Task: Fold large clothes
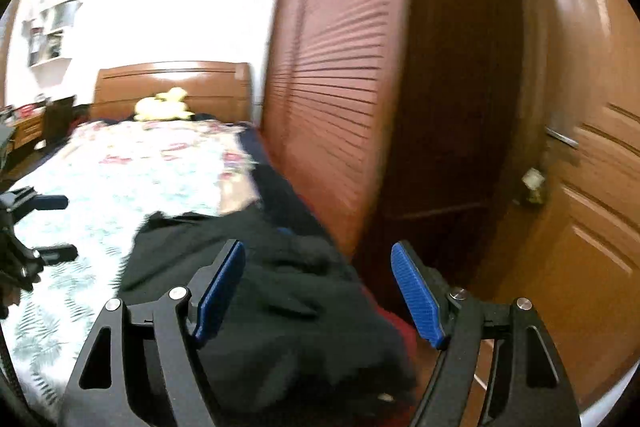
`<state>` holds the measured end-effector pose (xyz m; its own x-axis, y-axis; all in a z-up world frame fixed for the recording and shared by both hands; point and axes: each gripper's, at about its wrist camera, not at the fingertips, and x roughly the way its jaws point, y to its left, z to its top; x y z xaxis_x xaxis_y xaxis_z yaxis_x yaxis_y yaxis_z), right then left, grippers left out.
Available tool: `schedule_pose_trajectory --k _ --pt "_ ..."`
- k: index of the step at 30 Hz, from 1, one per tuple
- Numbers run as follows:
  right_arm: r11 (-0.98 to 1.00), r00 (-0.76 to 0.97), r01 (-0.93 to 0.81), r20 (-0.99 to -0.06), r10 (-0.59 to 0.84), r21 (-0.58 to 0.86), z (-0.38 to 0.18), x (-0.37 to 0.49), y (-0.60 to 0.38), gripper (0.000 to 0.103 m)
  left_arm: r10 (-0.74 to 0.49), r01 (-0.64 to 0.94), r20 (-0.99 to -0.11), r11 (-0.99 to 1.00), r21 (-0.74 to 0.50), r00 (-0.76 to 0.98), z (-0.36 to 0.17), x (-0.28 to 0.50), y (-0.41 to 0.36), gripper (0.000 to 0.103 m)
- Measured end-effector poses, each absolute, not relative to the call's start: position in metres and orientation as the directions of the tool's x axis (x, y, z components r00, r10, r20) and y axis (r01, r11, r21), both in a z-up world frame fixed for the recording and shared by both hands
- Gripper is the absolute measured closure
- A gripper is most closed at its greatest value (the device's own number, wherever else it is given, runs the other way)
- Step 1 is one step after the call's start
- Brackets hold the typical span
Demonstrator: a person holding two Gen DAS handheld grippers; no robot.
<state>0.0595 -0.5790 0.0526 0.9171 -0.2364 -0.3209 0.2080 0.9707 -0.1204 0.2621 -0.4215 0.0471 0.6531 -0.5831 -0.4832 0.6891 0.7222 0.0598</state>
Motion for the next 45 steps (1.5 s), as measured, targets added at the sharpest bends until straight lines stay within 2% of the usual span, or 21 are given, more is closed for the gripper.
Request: schedule_pose_trajectory --k 1,2,5,11,13,18,21,26,28,34,45 --pt "0.978 0.915 0.172 -0.349 -0.202 -0.116 0.052 0.066 -0.577 0.040 -0.588 0.688 -0.472 0.723 0.057 0.657 0.048 0.255 -0.415 0.001" --pt "0.981 0.908 0.155 -0.374 -0.187 -0.116 0.049 0.072 -0.575 0.041 -0.589 0.687 -0.464 0.724 0.060 0.662 0.049 0.248 -0.409 0.001" --pt "0.975 0.869 0.184 -0.443 -0.222 -0.127 0.036 0.086 -0.585 0.042 -0.588 0.680 -0.448 0.730 0.065 0.674 0.053 0.231 -0.391 0.001" --pt "0.961 0.772 0.274 -0.587 -0.245 -0.041 0.005 0.104 -0.636 0.045 -0.581 0.664 -0.463 0.747 0.024 0.670 0.058 0.210 -0.356 0.001" --pt "0.957 0.757 0.286 -0.602 -0.254 -0.044 0.002 0.107 -0.638 0.045 -0.568 0.650 -0.457 0.759 0.030 0.684 0.061 0.202 -0.344 0.001" --pt "0.943 0.753 0.328 -0.586 -0.300 -0.062 0.024 0.101 -0.622 0.045 -0.535 0.609 -0.454 0.793 0.021 0.712 0.066 0.189 -0.318 0.001" --pt "0.929 0.771 0.362 -0.536 -0.343 -0.074 0.045 0.083 -0.601 0.044 -0.508 0.584 -0.453 0.811 0.034 0.733 0.069 0.179 -0.301 0.001" --pt "0.926 0.815 0.360 -0.444 -0.372 -0.115 0.075 0.065 -0.556 0.029 -0.477 0.546 -0.437 0.837 0.040 0.762 0.078 0.161 -0.270 0.001" --pt "0.939 0.838 0.327 -0.426 -0.340 -0.106 0.084 0.057 -0.534 0.022 -0.455 0.522 -0.426 0.851 0.050 0.782 0.081 0.154 -0.256 0.001" --pt "0.978 0.902 0.191 -0.378 -0.207 -0.080 0.090 0.034 -0.456 0.014 -0.398 0.457 -0.417 0.888 0.047 0.817 0.082 0.135 -0.211 0.001" --pt "0.994 0.937 -0.110 -0.337 0.095 -0.026 0.051 -0.020 -0.310 0.012 -0.262 0.288 -0.447 0.957 -0.010 0.855 0.053 0.109 -0.129 0.001"
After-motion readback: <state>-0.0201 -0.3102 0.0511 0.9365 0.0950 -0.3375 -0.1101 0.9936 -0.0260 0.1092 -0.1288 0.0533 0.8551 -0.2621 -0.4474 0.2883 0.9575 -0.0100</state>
